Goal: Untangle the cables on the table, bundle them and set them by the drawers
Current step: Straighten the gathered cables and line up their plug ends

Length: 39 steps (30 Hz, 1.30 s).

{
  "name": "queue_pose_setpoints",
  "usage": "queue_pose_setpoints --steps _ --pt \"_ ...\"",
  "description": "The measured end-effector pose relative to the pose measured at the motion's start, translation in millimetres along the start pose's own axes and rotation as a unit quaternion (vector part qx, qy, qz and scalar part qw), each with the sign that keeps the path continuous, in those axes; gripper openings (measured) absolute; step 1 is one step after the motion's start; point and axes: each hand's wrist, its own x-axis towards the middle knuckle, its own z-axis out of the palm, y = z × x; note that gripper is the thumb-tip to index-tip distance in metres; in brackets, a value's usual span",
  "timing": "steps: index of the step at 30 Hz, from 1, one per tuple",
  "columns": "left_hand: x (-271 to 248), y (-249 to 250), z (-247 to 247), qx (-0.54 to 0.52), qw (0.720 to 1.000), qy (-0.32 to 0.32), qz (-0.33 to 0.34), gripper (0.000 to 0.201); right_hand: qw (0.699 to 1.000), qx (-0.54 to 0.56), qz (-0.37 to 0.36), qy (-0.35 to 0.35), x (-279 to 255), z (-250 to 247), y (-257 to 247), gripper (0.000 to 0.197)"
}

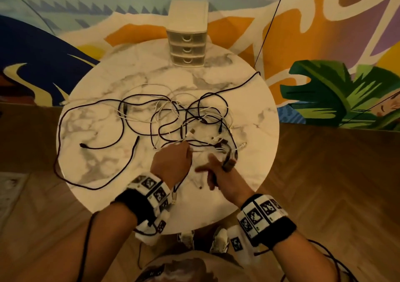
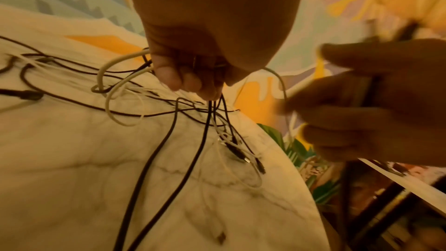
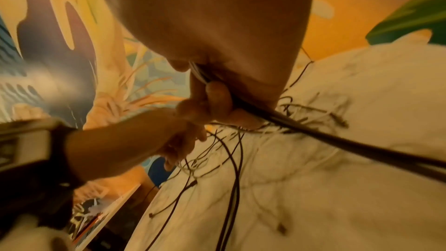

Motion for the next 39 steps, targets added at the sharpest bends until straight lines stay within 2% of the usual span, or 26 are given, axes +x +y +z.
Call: queue_pose_setpoints --steps 2,4,6,7,9,12,15,20,25,28,31,34,36,39 --pt "-12 7 0 -0.003 0.999 0.008 0.031 0.026 0.999 -0.035 0.036 0.016 13 9 -7 0.083" --pt "-20 6 3 -0.013 0.999 -0.001 0.05 0.028 0.998 0.014 0.042 0.048 26 15 -14 0.068" --pt "-19 -4 5 -0.053 0.997 -0.034 0.039 0.028 0.997 0.046 0.023 0.059 34 16 -21 0.051" --pt "-16 -12 6 -0.073 0.996 -0.052 0.026 0.027 0.998 0.027 0.017 0.055 35 18 -23 0.049" --pt "-2 -31 8 -0.091 0.993 -0.07 -0.004 0.023 0.999 -0.005 -0.001 0.049 34 21 -25 0.052" --pt "25 -67 11 -0.114 0.987 -0.087 -0.068 0.021 0.998 0.048 -0.009 0.043 26 20 -27 0.047" --pt "41 -102 12 -0.19 0.97 -0.081 -0.13 0.023 0.995 0.066 -0.037 0.058 18 3 -30 0.053" --pt "47 -106 15 -0.251 0.956 -0.081 -0.13 0.019 0.98 0.132 -0.077 0.124 -5 -16 -30 0.05" --pt "46 -132 3 -0.252 0.956 -0.014 -0.148 0.021 0.957 0.169 -0.14 0.187 -31 -34 -42 0.05" --pt "37 -143 -1 -0.199 0.967 -0.054 -0.148 0.025 0.943 0.161 -0.164 0.241 -32 -52 -43 0.055" --pt "29 -129 -4 -0.197 0.967 -0.046 -0.154 0.036 0.957 0.152 -0.128 0.209 -23 -40 -29 0.065" --pt "21 -110 -16 -0.145 0.98 0.018 -0.135 0.041 0.98 0.146 -0.068 0.116 -20 -14 -13 0.068" --pt "13 -97 -25 -0.077 0.988 0.067 -0.112 0.037 0.987 0.131 -0.057 0.071 -18 1 -12 0.07" --pt "-3 -74 -30 0.028 0.997 0.049 -0.055 0.039 0.99 0.131 -0.037 0.038 -1 20 -17 0.062"
